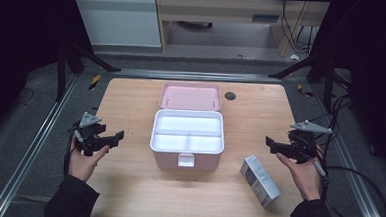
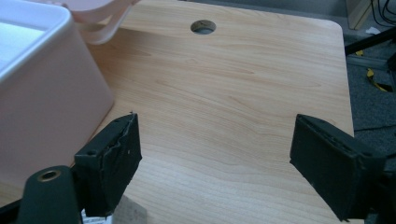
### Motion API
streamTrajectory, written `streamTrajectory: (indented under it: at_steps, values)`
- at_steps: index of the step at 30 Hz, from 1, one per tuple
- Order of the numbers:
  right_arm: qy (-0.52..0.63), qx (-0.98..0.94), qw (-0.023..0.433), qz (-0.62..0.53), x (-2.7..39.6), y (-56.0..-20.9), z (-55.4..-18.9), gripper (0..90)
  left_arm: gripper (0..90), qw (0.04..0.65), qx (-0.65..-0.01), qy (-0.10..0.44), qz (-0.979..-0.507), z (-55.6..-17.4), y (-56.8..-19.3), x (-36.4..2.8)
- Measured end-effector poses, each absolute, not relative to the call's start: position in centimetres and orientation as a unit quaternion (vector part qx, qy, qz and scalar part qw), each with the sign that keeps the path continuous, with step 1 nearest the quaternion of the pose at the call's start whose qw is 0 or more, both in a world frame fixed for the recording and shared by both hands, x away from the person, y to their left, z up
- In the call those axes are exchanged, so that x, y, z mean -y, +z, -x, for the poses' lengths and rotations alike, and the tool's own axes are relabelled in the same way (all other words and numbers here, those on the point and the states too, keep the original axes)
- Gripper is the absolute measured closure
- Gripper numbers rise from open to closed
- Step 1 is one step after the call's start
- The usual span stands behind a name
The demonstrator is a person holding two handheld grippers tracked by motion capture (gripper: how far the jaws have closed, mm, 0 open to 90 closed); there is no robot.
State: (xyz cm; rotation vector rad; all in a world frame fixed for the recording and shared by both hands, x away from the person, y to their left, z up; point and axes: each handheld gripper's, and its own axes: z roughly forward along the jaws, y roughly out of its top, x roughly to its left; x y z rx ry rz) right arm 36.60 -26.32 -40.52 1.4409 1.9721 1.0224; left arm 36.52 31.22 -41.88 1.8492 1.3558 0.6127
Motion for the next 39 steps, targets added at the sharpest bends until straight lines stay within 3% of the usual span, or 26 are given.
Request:
streamTrajectory:
  at_steps: [16, 22, 39]
  values:
    - [0.326, -0.78, 0.206, -0.493, 22.9, -40.2, -34.7, 23.4, 24.1, 0.359, -0.512, 0.237, -0.743, -36.1, -42.6, -30.1]
    - [0.297, -0.804, 0.174, -0.484, 21.9, -41.2, -32.7, 26.6, 24.2, 0.355, -0.511, 0.233, -0.748, -36.2, -42.9, -30.1]
    - [0.24, -0.829, 0.128, -0.488, 21.1, -43.9, -31.5, 33.8, 24.6, 0.341, -0.51, 0.219, -0.759, -36.3, -43.6, -29.8]
